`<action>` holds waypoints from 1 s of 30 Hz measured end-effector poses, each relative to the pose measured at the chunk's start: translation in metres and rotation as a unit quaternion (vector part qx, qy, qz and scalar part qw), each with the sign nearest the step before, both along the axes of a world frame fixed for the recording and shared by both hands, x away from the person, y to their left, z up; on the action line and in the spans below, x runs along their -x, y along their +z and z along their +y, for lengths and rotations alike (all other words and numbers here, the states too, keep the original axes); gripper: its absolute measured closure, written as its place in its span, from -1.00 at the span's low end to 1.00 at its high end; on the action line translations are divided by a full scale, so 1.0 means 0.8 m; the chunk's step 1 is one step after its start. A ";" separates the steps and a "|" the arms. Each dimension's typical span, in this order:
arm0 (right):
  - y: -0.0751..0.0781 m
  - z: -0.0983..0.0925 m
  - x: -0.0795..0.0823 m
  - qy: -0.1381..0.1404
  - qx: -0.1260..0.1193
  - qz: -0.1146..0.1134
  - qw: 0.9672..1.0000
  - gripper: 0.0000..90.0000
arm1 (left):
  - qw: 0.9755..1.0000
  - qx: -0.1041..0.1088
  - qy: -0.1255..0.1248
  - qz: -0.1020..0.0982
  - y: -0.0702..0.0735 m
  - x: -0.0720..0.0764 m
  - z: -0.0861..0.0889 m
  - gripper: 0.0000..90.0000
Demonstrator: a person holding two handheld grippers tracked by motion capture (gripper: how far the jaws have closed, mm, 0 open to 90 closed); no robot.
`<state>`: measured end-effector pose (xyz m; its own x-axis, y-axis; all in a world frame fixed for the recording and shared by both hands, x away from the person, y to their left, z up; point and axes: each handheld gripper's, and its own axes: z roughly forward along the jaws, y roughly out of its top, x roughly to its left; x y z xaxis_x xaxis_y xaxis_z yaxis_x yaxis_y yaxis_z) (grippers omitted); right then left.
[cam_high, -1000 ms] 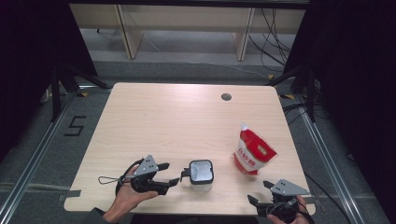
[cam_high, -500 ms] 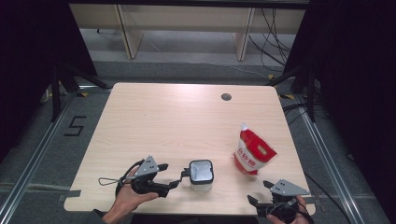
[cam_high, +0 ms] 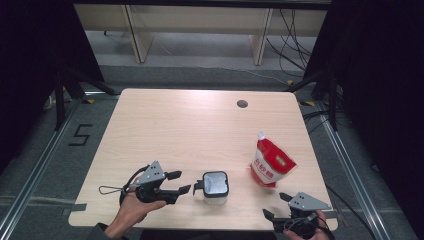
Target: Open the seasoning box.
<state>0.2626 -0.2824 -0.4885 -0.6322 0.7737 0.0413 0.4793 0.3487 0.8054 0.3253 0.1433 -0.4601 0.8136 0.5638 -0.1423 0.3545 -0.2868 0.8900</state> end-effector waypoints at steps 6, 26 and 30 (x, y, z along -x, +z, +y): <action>0.003 0.006 0.004 -0.007 -0.015 -0.007 1.000 -0.43 | 1.000 0.019 -0.006 -0.013 0.012 0.001 -0.012 0.36; 0.006 0.017 0.006 -0.001 -0.009 -0.019 1.000 -0.38 | 0.999 -0.011 -0.026 -0.028 0.001 -0.006 -0.045 0.98; 0.008 0.024 0.006 0.027 -0.002 -0.046 0.999 0.04 | 0.999 -0.013 -0.031 -0.033 0.001 -0.007 -0.044 0.98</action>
